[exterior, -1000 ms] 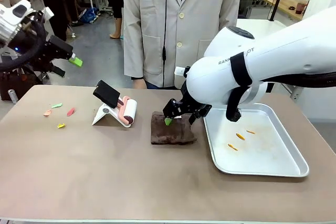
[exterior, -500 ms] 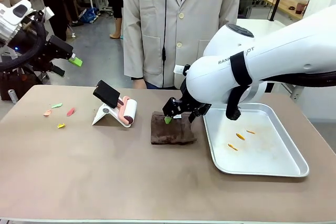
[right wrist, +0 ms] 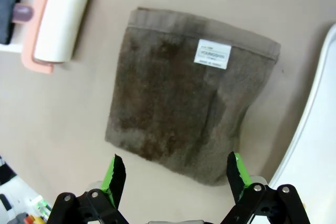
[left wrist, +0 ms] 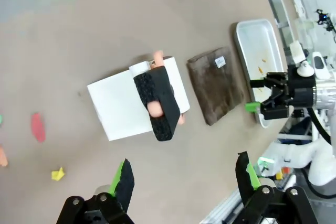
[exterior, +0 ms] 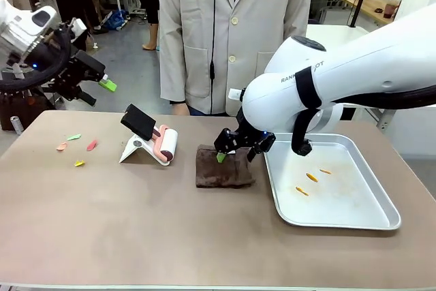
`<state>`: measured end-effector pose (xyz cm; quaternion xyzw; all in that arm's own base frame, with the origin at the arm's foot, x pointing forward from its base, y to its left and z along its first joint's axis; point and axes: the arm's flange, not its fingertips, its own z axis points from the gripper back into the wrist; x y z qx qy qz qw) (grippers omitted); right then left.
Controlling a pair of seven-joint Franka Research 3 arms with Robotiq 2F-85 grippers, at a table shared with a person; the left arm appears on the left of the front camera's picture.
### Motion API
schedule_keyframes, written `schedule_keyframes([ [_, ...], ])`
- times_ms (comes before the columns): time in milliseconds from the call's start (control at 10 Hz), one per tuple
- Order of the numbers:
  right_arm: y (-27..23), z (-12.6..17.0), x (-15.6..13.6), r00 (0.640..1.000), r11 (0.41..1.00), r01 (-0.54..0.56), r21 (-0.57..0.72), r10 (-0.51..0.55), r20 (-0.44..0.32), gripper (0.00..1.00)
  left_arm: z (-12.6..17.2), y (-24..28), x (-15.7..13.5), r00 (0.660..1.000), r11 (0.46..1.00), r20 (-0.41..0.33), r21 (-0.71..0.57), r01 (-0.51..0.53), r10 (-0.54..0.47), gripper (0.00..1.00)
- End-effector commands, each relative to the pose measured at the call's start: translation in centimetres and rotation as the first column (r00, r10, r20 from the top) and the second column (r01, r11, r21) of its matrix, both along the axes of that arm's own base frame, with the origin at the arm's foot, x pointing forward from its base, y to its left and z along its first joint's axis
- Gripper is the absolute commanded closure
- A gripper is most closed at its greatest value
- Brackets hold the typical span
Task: Clean the surface of the table.
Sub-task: Hold the Lint Roller with your left hand and the towel with your right hand.
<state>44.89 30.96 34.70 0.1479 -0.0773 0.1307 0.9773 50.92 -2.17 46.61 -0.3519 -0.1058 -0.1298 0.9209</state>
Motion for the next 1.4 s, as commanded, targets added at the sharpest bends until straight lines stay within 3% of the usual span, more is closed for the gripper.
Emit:
schedule_keyframes([
  [0,1.2,-0.2,1.4,0.999,0.999,0.046,-0.027,-0.046,-0.007,0.00,0.7,-0.2,1.7,0.999,1.000,-0.035,-0.018,-0.009,0.009,0.00],
  [300,1.5,-1.1,2.3,0.995,0.994,0.102,-0.047,-0.102,-0.010,0.00,-1.1,-1.6,3.5,0.995,1.000,-0.101,-0.017,-0.001,0.000,0.00],
  [800,2.1,-1.2,2.7,0.994,0.992,0.109,-0.066,-0.109,0.011,0.00,-6.0,-2.9,5.3,0.966,0.994,-0.231,0.018,-0.110,0.111,0.00],
  [1300,2.4,-1.8,3.8,0.984,0.977,0.180,-0.118,-0.177,0.039,0.00,-7.8,-3.9,5.4,0.960,0.995,-0.268,-0.021,-0.093,0.084,0.00],
])
